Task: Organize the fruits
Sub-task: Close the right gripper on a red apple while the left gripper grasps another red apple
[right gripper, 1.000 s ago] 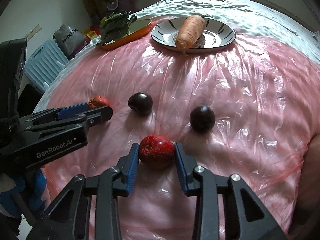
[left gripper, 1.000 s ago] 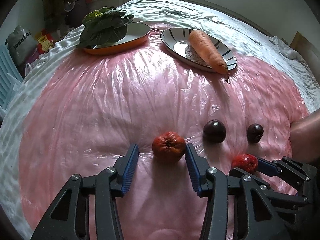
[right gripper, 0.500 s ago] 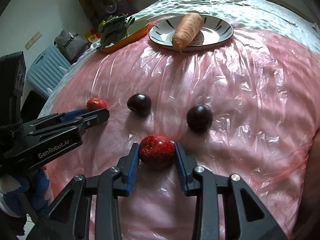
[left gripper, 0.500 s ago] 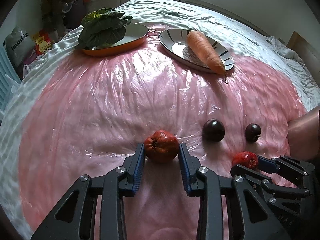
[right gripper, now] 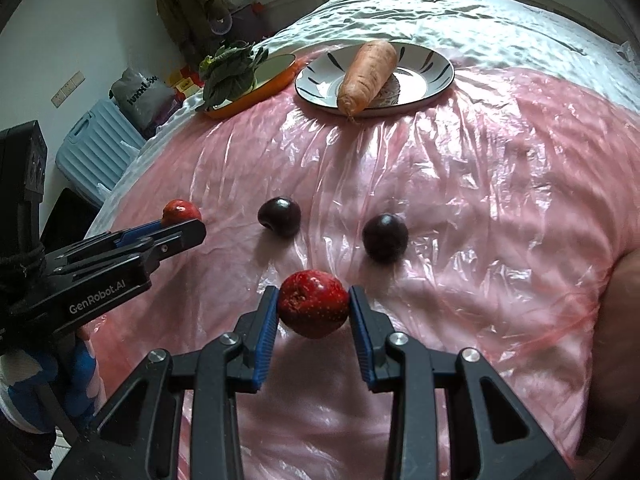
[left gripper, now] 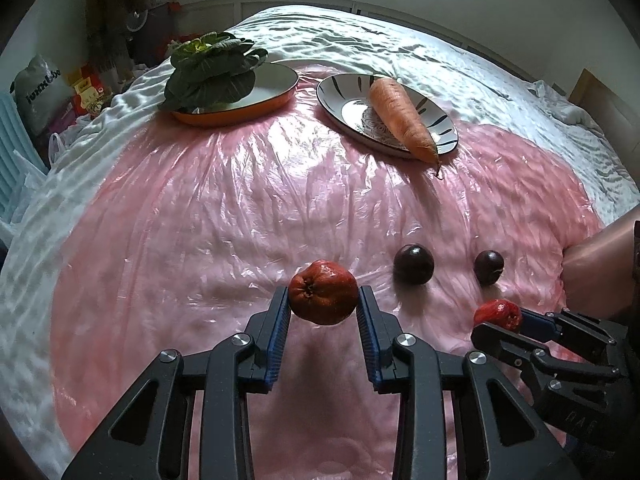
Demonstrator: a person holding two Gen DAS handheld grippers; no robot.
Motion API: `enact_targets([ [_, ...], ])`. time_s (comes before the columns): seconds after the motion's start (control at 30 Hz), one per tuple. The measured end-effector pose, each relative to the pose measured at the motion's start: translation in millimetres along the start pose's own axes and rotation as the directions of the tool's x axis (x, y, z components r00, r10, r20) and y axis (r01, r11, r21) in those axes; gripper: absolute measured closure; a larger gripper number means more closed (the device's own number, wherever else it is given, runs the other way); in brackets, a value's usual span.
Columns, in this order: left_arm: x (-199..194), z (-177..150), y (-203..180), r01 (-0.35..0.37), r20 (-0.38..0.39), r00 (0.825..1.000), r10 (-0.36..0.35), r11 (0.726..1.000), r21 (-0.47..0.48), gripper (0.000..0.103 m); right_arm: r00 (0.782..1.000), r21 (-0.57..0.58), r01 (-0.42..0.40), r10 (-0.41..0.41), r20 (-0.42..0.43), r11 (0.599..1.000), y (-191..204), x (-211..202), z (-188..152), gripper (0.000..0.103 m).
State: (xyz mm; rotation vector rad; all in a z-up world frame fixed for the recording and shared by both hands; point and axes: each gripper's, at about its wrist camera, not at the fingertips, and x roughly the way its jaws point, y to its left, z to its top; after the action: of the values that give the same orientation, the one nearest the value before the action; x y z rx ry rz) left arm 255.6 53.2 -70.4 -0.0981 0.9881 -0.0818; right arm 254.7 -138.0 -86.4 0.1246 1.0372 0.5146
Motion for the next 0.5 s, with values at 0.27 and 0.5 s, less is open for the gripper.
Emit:
enact_targets([
  [0.27,-16,-9,2,-0.006,0.008,1.000,0.006,1.000,-0.002,0.074,1.000,-0.013,-0.013,0.013,0.008,1.000,9,-16,-8,0.043],
  [0.5,-31,-24,-3,-0.009,0.003,1.000,0.009,1.000,0.022,0.074,1.000,-0.026,-0.024,0.024,-0.003,0.999,18,-33,-26,0.043],
])
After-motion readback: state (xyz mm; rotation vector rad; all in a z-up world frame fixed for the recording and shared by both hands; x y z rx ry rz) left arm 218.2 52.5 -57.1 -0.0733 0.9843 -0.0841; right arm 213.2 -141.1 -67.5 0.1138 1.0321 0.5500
